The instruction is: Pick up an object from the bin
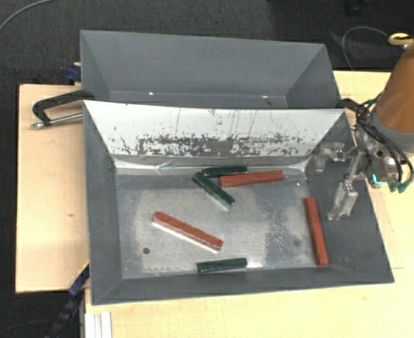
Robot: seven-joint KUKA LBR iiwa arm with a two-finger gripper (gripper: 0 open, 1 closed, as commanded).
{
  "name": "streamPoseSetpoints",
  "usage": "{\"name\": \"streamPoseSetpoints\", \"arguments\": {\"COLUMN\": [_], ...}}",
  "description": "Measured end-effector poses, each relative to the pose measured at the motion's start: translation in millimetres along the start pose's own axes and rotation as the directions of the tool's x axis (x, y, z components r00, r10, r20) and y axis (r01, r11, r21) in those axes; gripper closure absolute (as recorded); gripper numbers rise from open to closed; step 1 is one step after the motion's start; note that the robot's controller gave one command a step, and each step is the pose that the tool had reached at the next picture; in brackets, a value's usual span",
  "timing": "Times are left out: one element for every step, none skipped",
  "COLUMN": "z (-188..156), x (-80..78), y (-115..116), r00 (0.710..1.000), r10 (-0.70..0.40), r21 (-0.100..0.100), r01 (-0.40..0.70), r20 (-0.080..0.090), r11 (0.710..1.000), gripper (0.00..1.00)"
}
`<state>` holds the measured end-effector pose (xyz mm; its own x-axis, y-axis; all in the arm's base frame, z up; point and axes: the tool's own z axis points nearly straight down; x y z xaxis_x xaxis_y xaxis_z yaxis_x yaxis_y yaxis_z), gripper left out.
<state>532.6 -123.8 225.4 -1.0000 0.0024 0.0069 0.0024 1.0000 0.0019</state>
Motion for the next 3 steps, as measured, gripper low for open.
{"name": "streamPoseSetpoints", "arguments": {"z": [157, 143, 87], "x": [-58.3, -68.9, -60.9], "y": [68, 137, 208], "r00": [0.970, 0.959, 0.983], "r10": [0.242, 0.283, 0.181], "r21": [-0.003, -0.007, -0.006], "r01": [-0.242, -0.283, -0.181], "r20": [0.005, 0.014, 0.018], "r11": [0.970, 0.959, 0.983], "gripper": [0.00, 0.00, 0.00]}}
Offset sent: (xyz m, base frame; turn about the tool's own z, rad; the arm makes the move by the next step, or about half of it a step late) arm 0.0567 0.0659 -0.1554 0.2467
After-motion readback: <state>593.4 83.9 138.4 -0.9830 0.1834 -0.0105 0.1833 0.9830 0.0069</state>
